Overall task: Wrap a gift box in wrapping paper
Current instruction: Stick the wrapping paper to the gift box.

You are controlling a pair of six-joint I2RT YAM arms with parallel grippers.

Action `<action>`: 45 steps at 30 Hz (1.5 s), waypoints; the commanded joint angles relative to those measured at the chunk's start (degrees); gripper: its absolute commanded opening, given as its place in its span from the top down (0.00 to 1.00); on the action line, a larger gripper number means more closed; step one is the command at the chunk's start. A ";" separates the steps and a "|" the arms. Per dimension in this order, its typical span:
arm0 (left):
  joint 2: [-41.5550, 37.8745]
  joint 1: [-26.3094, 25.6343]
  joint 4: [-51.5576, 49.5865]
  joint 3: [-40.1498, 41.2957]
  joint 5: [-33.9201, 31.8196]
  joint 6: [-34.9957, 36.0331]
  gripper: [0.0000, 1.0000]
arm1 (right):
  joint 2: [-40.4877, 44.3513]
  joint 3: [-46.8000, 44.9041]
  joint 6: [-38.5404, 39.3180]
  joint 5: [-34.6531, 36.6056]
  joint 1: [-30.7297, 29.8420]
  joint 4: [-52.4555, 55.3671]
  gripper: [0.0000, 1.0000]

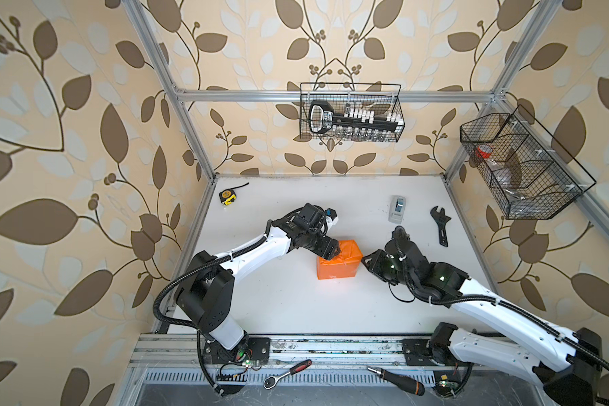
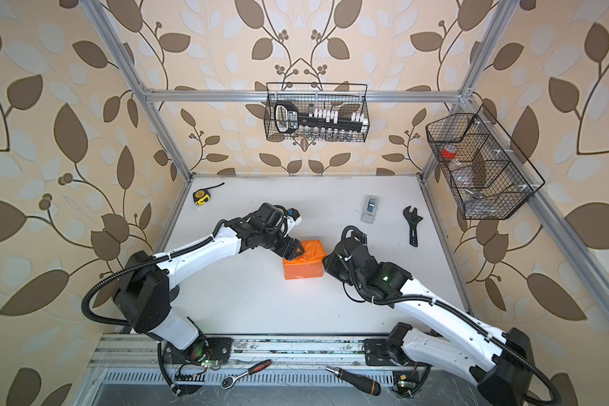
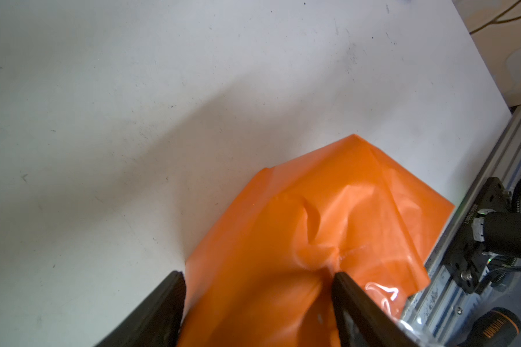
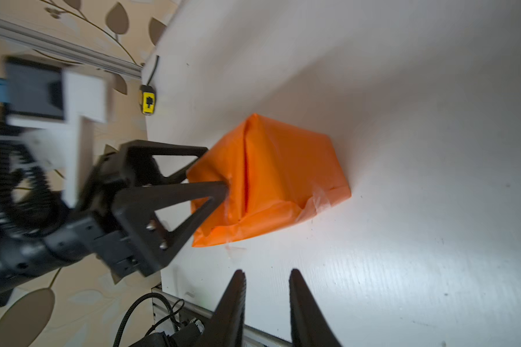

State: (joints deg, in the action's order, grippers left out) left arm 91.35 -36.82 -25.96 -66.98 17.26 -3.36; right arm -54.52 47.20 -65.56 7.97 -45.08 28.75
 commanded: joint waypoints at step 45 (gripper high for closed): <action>2.27 -1.59 -7.05 1.49 -2.60 2.03 0.22 | -18.37 -1.03 28.89 -20.44 6.08 -13.84 1.00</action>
State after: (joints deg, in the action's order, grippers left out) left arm 91.35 -37.10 -26.11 -66.98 17.02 -3.33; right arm -74.24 47.92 -37.41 -11.86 -38.98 13.21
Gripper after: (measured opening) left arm 0.776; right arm 0.047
